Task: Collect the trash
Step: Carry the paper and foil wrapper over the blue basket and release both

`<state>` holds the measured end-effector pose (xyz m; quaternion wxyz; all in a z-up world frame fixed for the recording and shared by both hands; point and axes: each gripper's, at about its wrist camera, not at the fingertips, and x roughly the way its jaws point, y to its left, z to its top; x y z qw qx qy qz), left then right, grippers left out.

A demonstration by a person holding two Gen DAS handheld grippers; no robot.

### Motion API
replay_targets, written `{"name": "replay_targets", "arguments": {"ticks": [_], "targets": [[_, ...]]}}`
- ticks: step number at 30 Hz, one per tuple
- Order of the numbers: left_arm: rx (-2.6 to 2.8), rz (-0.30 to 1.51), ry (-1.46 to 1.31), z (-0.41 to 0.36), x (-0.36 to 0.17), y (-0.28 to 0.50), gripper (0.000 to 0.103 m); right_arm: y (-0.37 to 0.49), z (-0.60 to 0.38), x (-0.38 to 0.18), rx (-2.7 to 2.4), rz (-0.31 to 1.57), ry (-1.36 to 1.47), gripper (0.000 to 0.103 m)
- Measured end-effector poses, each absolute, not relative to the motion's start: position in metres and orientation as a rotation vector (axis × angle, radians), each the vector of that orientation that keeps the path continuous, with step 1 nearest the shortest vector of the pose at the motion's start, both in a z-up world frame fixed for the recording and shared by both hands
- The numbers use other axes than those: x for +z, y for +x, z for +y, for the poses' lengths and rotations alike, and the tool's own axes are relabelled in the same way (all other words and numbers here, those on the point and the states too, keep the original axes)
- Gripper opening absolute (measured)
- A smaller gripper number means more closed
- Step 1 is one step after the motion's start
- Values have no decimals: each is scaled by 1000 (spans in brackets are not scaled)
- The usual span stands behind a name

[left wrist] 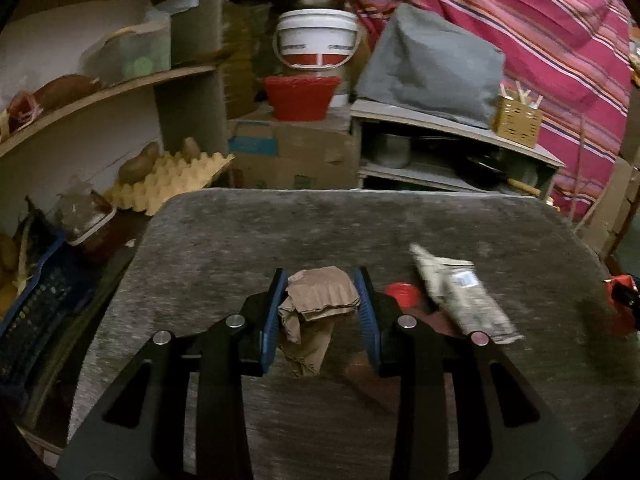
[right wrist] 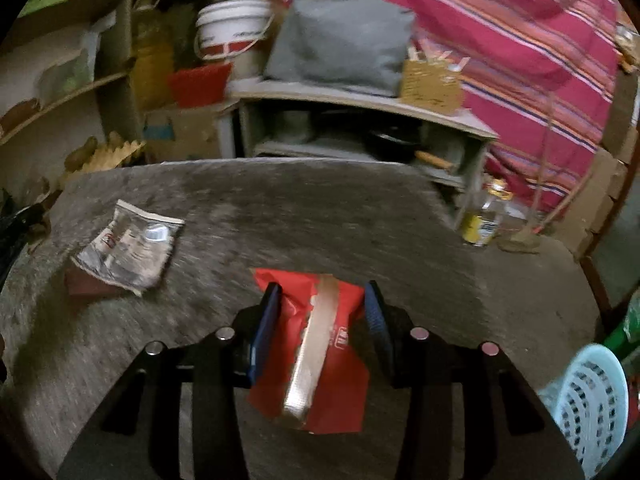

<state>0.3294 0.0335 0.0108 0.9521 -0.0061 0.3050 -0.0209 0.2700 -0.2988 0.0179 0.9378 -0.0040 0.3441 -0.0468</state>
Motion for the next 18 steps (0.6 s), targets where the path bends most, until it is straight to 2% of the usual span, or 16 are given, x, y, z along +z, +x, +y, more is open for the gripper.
{"name": "replay_targets", "arguments": {"ticks": [8,18], "targets": [[-164,557,37,-35,31,293,33,202,-364,26,-173,667,29,44],[-351,543,109,-147,43,244,33,136,-477,26,-265,600,228,44]]}}
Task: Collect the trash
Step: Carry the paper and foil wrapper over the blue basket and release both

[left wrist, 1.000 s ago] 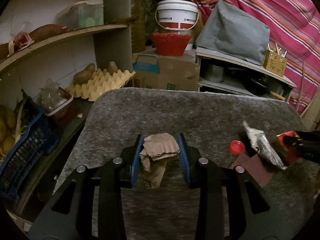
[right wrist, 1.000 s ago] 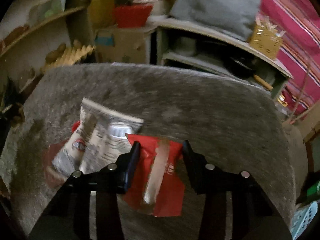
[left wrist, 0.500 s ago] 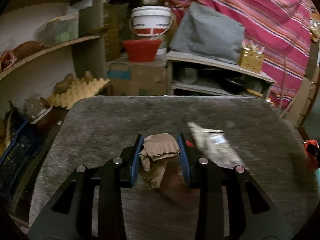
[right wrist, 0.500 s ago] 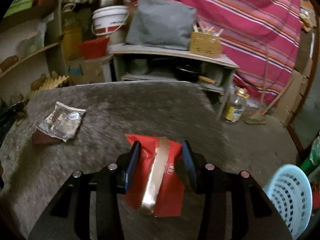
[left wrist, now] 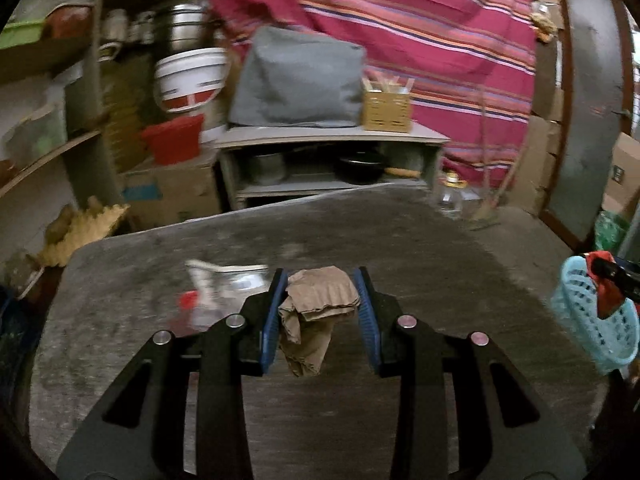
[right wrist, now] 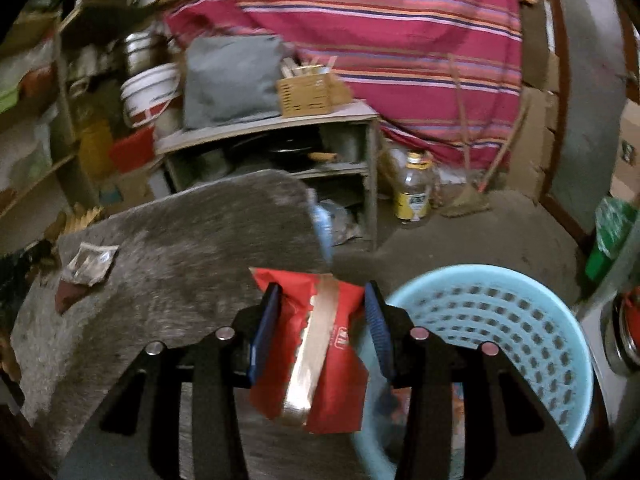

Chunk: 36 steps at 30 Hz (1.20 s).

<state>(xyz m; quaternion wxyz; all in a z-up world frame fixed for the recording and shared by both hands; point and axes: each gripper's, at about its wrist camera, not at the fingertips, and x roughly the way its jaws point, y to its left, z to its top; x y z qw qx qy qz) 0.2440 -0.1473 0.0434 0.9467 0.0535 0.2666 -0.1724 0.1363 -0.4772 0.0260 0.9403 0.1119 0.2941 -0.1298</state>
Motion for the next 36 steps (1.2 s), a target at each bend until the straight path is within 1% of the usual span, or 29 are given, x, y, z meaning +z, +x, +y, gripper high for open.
{"name": "replay_targets", "arguments": {"ticks": [7,18,28,36], "targets": [[-427,522,142,-225,44,215,33,101,-534,19,-394,599,224,44],[-531,545,178,-342,23,173,33,74,-600,6,-458,600,262,44],[-609,529,224,-418,18,146,33,57,-626,-7,-480,620,286,44],[-688,572,229,-464,0,135,33,51,-641,-13,-489,620,327,44]]}}
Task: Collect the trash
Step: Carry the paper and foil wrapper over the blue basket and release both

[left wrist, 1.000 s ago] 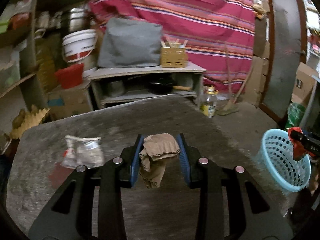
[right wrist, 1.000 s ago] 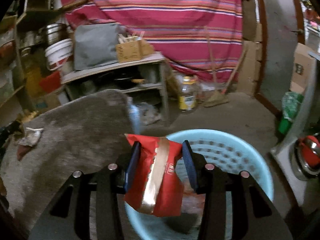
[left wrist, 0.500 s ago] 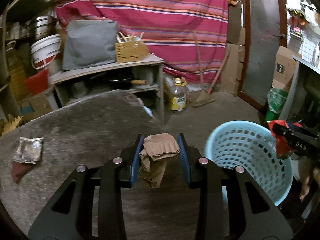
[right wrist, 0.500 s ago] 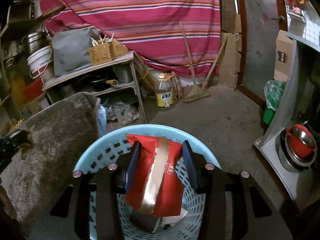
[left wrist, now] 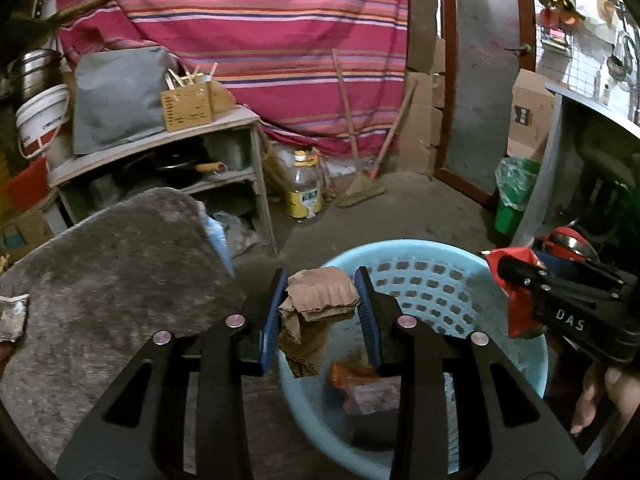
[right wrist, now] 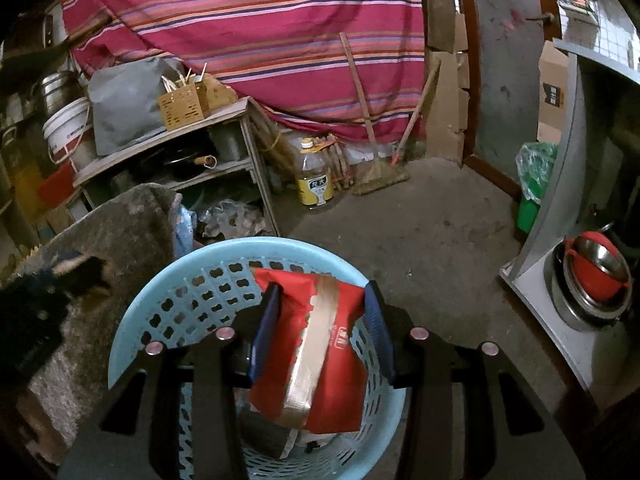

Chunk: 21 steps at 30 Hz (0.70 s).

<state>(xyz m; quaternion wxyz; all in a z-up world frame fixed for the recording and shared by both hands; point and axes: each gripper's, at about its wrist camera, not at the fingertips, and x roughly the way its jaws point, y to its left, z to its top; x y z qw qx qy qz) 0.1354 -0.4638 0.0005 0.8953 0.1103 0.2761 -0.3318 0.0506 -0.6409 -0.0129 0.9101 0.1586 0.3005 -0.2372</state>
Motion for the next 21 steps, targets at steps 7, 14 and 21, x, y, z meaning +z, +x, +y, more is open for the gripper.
{"name": "replay_targets", "arguments": {"ticks": [7,14,21], "targets": [[-721,584,246,-479,-13,132,36,51,-641,-12,-489,619,329,43],[-710,553,217,-462,-5,132,72,58,-632,-10,-492,638,303,43],[-608,492,229,-405,20,142,94,81,-613,-10,-475,641,285,46]]}}
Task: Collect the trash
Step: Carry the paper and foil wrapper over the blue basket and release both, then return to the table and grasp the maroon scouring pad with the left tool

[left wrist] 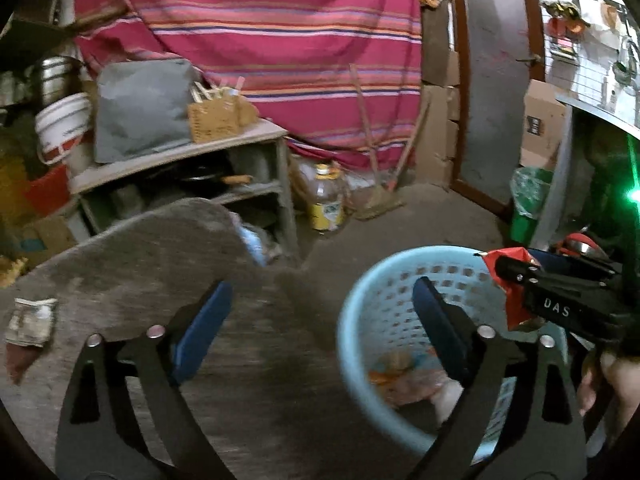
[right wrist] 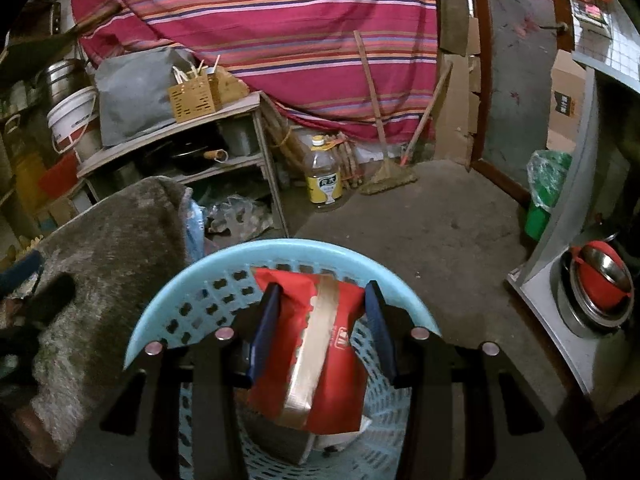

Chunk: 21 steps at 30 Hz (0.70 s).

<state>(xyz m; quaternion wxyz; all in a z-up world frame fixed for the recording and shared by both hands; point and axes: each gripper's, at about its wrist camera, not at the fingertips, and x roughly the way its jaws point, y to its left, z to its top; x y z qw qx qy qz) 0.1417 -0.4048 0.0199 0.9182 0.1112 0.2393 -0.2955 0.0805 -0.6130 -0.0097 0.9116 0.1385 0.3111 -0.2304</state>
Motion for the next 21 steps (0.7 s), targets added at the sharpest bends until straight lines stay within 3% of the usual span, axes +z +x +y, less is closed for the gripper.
{"name": "replay_targets", "arguments": {"ticks": [2,4,6,13,21], "targets": [[-573,469,230,-383,28,145,98,86,-607,-9,-479,643,275,49],[-544,454,227,-355,36,151,98,92,-599,-8,-481,640,269,71],[-509,460,228,-329,40,160,98,95,-591,-7,-501,635,257,79],[-360,485,219,-240,41,198,98,109,-566,-5,-519,654,236,91],[-170,490,198,-138,38,239,98,144,-515,2,-456,639,211,93]]}}
